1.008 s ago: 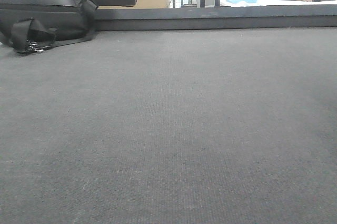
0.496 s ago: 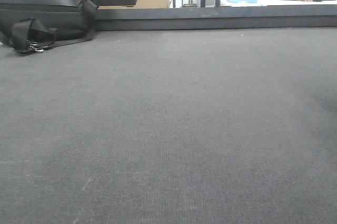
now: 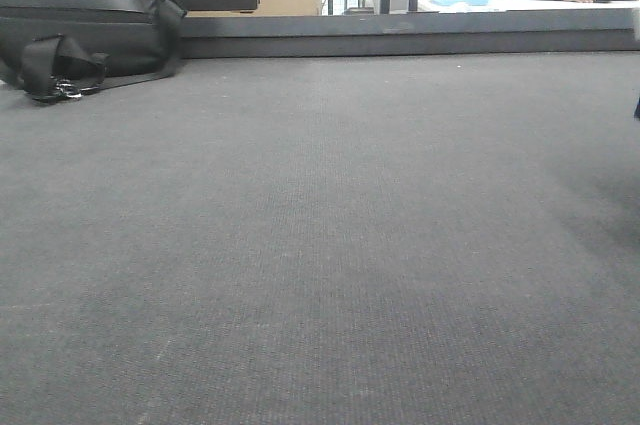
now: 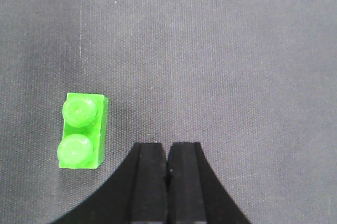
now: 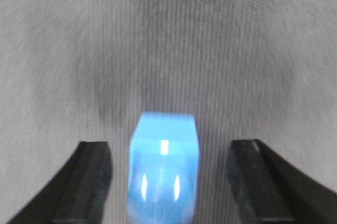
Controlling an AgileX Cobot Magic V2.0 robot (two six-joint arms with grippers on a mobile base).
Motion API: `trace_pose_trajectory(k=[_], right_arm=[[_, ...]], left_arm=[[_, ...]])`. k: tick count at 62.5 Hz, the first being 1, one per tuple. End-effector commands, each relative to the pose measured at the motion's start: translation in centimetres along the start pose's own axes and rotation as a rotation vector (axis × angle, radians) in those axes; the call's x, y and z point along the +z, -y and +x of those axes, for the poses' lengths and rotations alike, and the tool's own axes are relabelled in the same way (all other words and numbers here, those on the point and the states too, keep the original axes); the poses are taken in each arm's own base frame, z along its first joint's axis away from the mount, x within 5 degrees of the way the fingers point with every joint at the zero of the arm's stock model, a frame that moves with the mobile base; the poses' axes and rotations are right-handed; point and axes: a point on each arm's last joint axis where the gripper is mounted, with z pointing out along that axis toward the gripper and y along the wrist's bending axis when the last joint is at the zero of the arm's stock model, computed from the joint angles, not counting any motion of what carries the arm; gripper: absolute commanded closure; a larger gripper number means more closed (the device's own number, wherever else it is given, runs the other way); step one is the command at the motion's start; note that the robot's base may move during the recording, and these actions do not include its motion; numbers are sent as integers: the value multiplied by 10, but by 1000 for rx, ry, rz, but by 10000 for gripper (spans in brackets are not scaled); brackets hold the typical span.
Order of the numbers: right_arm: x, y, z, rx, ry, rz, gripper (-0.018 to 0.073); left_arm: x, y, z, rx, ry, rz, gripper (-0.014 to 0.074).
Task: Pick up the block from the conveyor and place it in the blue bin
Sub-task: 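Close left gripper on green brick, right gripper on light-blue cube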
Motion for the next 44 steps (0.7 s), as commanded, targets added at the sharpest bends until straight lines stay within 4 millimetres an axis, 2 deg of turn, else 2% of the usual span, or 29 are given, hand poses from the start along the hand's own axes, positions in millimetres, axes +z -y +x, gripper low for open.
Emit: trace_pose_trajectory(k=[1, 7, 12, 18, 26, 33, 44], right_arm=[[6, 2, -2, 3, -7, 11, 242], [6, 2, -2, 3, -4, 11, 248], [6, 3, -2, -2, -8, 17, 295], [6, 4, 0, -13, -34, 32, 440], [4, 4, 3, -14, -56, 33, 726], [-7, 3, 2, -18, -13, 32, 715], [-44, -2, 1, -19, 121, 15, 715]], left_arm=[[-2, 0, -3, -49, 20, 8, 708], [-2, 0, -3, -123, 19, 7, 708], [-2, 0, -3, -152, 23, 7, 708], [-2, 0, -2, -170, 10, 5, 708], [1, -2, 1, -171, -108, -13, 708], [3, -7, -5, -160, -189, -50, 708], [19, -11, -16, -31, -286, -72, 708]])
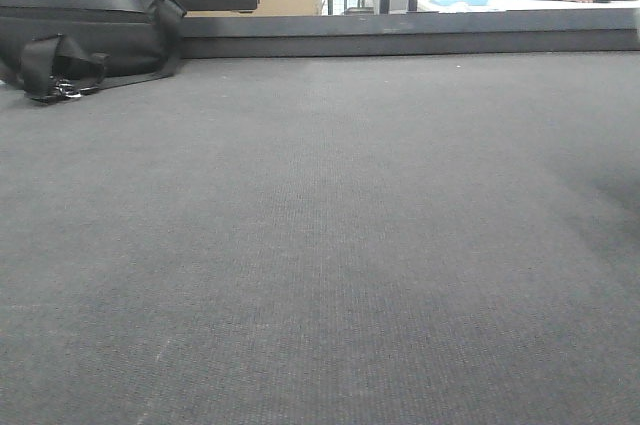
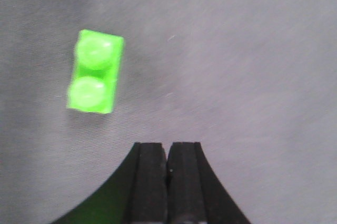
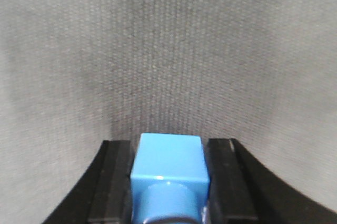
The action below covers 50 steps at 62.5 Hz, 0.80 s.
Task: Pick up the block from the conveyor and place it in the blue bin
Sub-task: 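Close left gripper on green brick, right gripper on light-blue cube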
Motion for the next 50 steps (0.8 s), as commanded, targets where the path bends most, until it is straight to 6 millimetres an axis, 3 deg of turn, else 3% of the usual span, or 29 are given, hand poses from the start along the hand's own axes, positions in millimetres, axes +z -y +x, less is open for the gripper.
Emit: trace_pose_trajectory(k=[1, 10, 16, 21, 31, 36, 50], right_arm=[[-26, -2, 0, 1, 93, -8, 715], [-52, -6, 3, 11, 193, -40, 715], [-59, -8, 6, 20, 216, -59, 715], [-59, -9, 6, 20, 219, -62, 715], [-56, -8, 5, 21, 209, -61, 715], [-55, -8, 4, 22, 203, -61, 715], [-49, -8, 2, 24, 185, -61, 715]], left_arm=[[9, -2, -7, 60, -52, -19, 708], [31, -6, -17, 106, -103, -58, 708], [42, -10, -24, 162, -106, -109, 703], [46, -13, -29, 185, -81, -144, 624], [46, -13, -31, 192, -52, -151, 341], [51, -13, -31, 187, -55, -142, 241], [77, -19, -36, 120, -129, -95, 205]])
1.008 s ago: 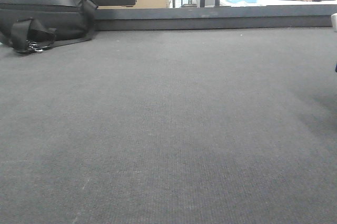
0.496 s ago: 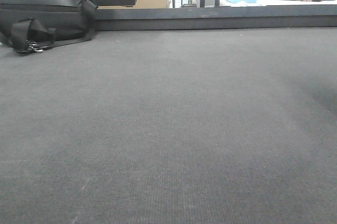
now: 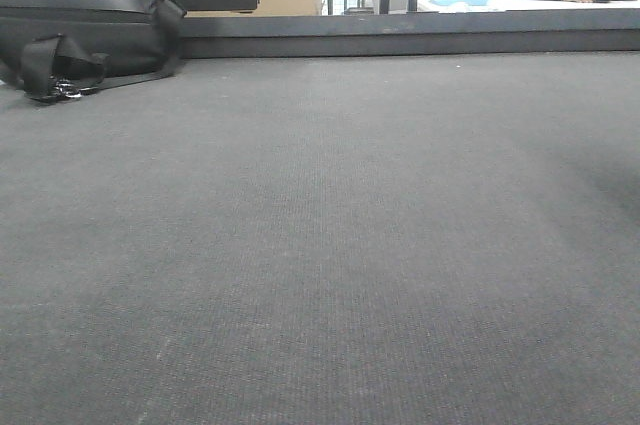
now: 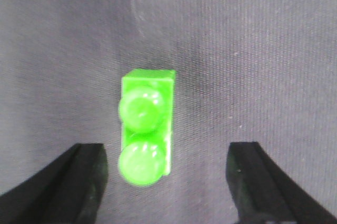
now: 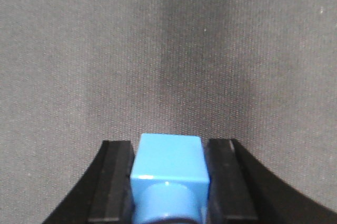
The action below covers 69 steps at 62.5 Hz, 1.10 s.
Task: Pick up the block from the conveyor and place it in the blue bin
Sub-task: 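Close left gripper on green brick, right gripper on light-blue cube, then lift both held blocks up off the conveyor surface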
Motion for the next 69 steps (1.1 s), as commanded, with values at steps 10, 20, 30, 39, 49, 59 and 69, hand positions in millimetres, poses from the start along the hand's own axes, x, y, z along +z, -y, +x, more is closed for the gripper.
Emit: trace_pose_trajectory(k=[10, 20, 30, 39, 49, 59, 69], right_arm=[[0, 1, -2, 4, 7, 1, 715], [0, 1, -2, 4, 8, 1, 715], [0, 1, -2, 7, 8, -4, 715], [0, 0, -2, 8, 8, -5, 715], [0, 0, -2, 9, 10, -6, 715], [0, 0, -2, 10, 13, -8, 715], [-12, -1, -1, 5, 71, -9, 715]], left_arm=[[27, -4, -7, -26, -57, 17, 205], [42, -6, -11, -8, -93, -3, 205], [51, -5, -13, -5, -109, -1, 205], [58, -4, -10, -3, -102, 1, 234], [62, -4, -8, -3, -99, 2, 352], [61, -4, -8, -3, -98, 1, 596], [48, -4, -9, -16, -91, 10, 708]])
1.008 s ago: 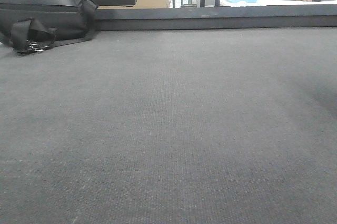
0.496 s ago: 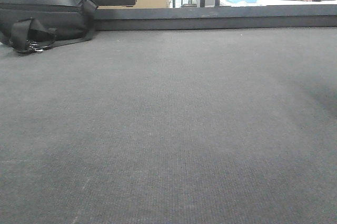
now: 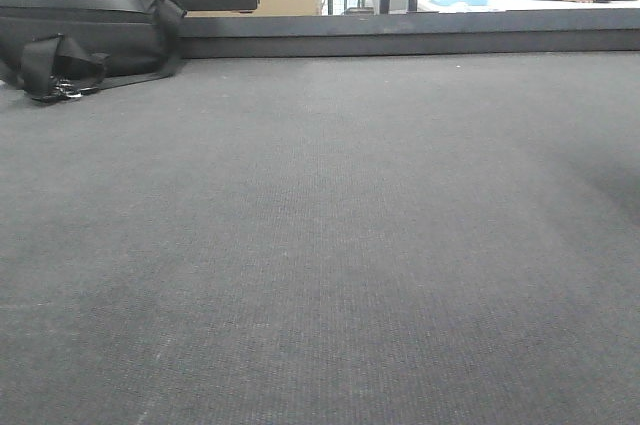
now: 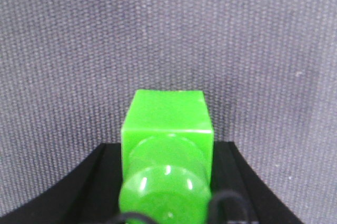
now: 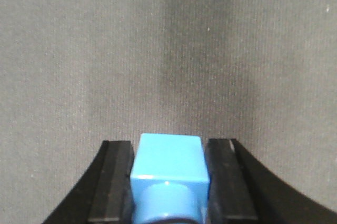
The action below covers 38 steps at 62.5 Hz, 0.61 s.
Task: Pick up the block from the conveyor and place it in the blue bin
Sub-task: 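Lift both held blocks up off the conveyor surface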
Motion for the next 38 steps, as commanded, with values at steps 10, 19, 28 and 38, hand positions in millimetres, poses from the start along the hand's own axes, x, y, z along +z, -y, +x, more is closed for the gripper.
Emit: trace_pose_trajectory(k=[10, 19, 28, 38], right_arm=[[-35, -3, 1, -32, 202, 1, 715], [-45, -3, 16, -37, 304, 5, 715], [-40, 0, 42, -31, 399, 14, 715], [-39, 5, 80, -25, 589, 22, 715]], left_arm=[[-51, 9, 11, -35, 150, 58, 708], [-87, 22, 25, -84, 388, 102, 708], [-107, 32, 49, -92, 645, 138, 708], [-115, 32, 84, -93, 892, 158, 708]])
